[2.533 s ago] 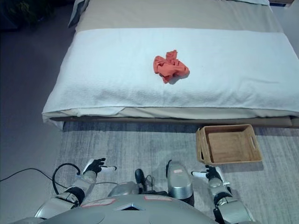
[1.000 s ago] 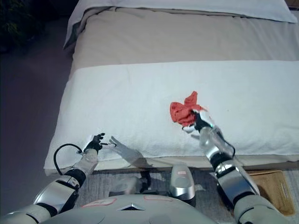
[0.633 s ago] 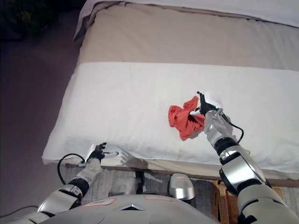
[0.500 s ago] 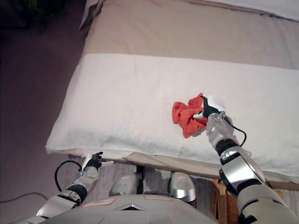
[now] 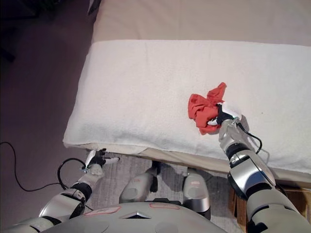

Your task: Put the clothes on the bed into the basket.

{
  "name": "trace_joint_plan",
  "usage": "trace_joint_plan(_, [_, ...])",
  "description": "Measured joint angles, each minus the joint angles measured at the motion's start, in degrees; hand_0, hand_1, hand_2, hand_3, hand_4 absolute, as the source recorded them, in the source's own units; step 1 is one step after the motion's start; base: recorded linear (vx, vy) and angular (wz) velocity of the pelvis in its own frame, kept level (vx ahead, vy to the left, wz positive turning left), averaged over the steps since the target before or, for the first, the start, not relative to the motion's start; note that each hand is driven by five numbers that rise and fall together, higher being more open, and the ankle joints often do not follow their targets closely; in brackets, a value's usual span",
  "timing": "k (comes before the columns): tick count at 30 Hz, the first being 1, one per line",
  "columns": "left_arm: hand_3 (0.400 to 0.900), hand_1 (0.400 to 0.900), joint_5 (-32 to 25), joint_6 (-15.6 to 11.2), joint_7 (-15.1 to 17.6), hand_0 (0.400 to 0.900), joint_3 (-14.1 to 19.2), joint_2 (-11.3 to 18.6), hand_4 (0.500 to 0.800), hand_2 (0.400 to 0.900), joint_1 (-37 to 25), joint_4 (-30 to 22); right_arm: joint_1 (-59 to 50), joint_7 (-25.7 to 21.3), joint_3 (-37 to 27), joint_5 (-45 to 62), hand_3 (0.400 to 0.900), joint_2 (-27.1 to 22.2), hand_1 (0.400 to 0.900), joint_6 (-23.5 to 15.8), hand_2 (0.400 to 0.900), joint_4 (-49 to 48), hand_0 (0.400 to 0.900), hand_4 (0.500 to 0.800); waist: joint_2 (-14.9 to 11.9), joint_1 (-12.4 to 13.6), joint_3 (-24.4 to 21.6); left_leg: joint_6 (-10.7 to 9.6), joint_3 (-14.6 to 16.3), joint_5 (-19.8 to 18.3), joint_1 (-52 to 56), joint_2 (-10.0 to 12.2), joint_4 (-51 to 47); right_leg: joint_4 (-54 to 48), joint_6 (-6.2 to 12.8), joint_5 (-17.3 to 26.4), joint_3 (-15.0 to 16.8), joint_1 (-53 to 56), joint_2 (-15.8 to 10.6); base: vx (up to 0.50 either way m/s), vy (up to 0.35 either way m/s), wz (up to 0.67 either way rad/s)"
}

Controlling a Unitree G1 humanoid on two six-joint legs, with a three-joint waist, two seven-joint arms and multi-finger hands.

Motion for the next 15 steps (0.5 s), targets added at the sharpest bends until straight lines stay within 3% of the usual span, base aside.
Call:
trace_joint_plan(5, [0.9, 0.9, 0.01, 0.01, -0.07, 0.9, 0.45, 0.48, 0.8, 0.9, -2.92, -0.21, -0.34, 0.07, 0.0, 0.08, 0.4, -0.13, 0.4, -0.02, 0.4, -0.14, 0.4, 0.5, -0.22, -0.34, 0.13, -0.04, 0.94, -0.02, 1.57, -0.06, 0.02, -0.05, 0.03, 0.12, 0.67, 1.13, -0.11, 0.03, 0.028, -0.13])
trace_joint_plan(6, [0.9, 0.9, -0.45, 0.93, -2.34, 0.9, 0.28, 1.79, 0.8, 0.9, -5.41, 2.2, -0.25, 0.55, 0.07, 0.1, 0.4, 0.02, 0.4, -0.14, 0.4, -0.25, 0.4, 0.5, -0.45, -0.38, 0.23, -0.06, 1.11, -0.03, 1.89, 0.03, 0.04, 0.04, 0.02, 0.11, 0.67, 1.44, -0.02, 0.07, 0.04, -0.28])
trace_joint_plan(9, [0.9, 0.9, -0.42, 0.92, -0.15, 0.9, 1.69, 5.69, 0.8, 0.9, -4.47, 0.47, -0.43, 0.71, -0.14, 0.78, 0.4, 0.61, 0.4, -0.11, 0.4, -0.88, 0.4, 0.5, -0.86, -1.55, 0.42, -0.14, 1.98, -0.11, 2.33, 0.05, -0.05, 0.01, 0.03, 0.11, 1.5, 1.58, -0.03, 0.01, 0.02, -0.08])
trace_joint_plan(15, [0.9, 0.9, -0.34, 1.02, -0.16, 0.9, 2.35, 5.74, 0.8, 0.9, -3.03, 0.03, 0.34, 1.32, -2.97, 1.25, 0.4, -0.27, 0.4, -0.24, 0.4, -0.09, 0.4, 0.5, -2.26, -2.75, 1.34, -0.1, 3.62, -0.69, 5.44, 0.05, -0.06, -0.02, 0.14, 0.16, 3.09, 3.86, -0.03, 0.01, -0.009, -0.31])
